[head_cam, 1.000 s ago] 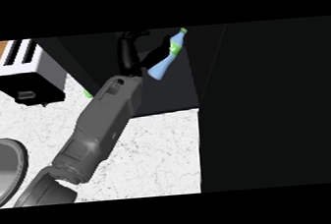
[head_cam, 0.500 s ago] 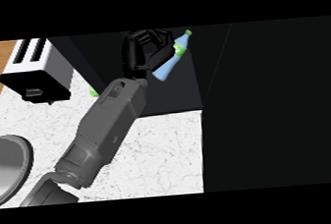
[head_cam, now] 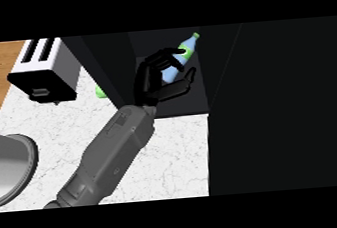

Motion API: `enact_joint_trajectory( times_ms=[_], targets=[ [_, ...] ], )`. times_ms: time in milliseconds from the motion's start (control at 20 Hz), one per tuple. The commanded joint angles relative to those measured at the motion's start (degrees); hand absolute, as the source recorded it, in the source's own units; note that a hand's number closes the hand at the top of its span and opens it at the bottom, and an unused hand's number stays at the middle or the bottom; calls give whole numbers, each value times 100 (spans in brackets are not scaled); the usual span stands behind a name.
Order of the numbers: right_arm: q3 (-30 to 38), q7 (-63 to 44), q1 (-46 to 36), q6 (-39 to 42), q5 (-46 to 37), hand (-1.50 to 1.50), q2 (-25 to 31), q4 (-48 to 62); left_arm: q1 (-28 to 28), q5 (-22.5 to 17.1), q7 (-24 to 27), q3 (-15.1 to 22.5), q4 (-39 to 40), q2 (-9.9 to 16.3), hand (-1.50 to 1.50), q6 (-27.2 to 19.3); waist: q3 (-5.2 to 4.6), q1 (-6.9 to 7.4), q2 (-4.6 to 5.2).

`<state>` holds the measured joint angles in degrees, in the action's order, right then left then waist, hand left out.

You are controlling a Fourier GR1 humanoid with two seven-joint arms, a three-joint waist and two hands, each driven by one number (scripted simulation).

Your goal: Pick up the bottled water, place it into the cabinet and close the cabinet

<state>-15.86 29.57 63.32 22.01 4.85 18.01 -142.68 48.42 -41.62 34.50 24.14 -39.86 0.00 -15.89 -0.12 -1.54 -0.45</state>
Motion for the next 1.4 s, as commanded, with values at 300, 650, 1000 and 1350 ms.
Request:
enact_joint_trajectory(
  times_ms=[300, 650, 1000, 1350],
  targets=[
    [-484, -277, 171, -447, -487, -150, -239, -643, -2255, -70, -473, 1342, -2559, 190, -150, -25, 6, 312, -44],
    [-556, -224, 408, -517, -692, -150, 6, -932, -4188, 49, 71, 1555, -4148, 1311, -150, -129, -3, 423, -62],
    [-615, -275, -199, 259, -1315, 150, 1095, -1023, -5105, -64, 391, 1489, -5012, 2137, -150, 479, -21, 454, -50],
    [-1117, -677, -911, 378, -1704, 150, 1463, -1177, -5962, -205, 830, 1000, -5638, 3206, -150, 995, -40, 502, -77]
  ],
)
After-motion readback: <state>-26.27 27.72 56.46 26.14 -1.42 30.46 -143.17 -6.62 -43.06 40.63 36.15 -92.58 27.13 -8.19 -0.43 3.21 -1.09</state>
